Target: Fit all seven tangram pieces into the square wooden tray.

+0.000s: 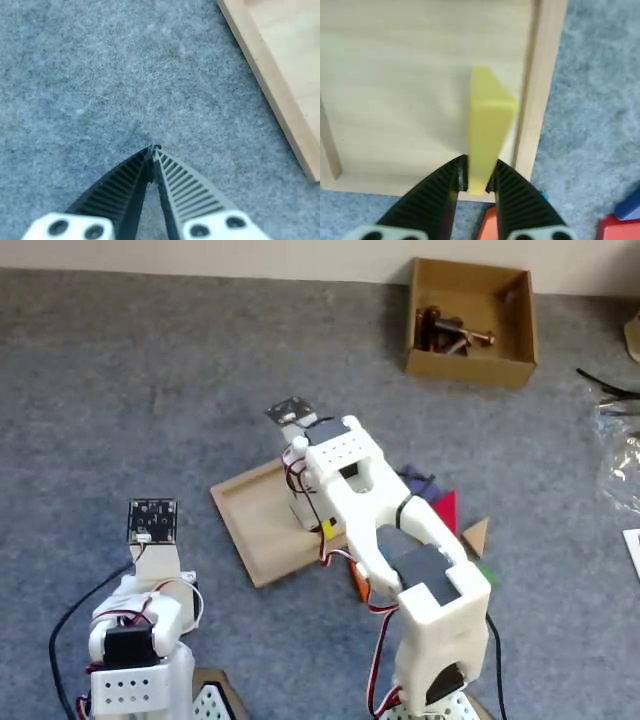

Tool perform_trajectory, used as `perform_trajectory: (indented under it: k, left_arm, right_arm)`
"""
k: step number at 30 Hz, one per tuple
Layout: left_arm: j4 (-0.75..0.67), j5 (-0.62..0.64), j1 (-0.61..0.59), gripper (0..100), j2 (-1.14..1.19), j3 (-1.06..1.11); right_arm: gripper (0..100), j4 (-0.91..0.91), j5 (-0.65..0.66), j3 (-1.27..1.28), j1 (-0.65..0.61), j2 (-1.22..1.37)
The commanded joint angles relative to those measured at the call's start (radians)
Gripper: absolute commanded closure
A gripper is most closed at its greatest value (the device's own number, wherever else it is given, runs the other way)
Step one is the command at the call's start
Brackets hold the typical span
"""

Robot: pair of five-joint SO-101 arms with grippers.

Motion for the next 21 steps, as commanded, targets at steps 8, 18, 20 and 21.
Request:
perform_trajectory:
  k: [8,18,20,21]
  left_arm:
    - [0.008,0.003,-0.008,100,0.007,0.021]
    - [0.008,0.003,-0.008,100,0.007,0.021]
    - [0.008,0.003,-0.008,100,0.007,0.021]
    - [0.008,0.003,-0.008,100,0.007,0.021]
  right_arm:
    - [93.9,0.012,-0.003,-0.001,-0.013,-0.076]
    - [89.6,0.068,0.018,-0.068,-0.07,-0.093]
    - [89.6,0.074,0.018,-0.076,-0.085,-0.102]
    - [89.6,0.074,0.018,-0.077,-0.09,-0.105]
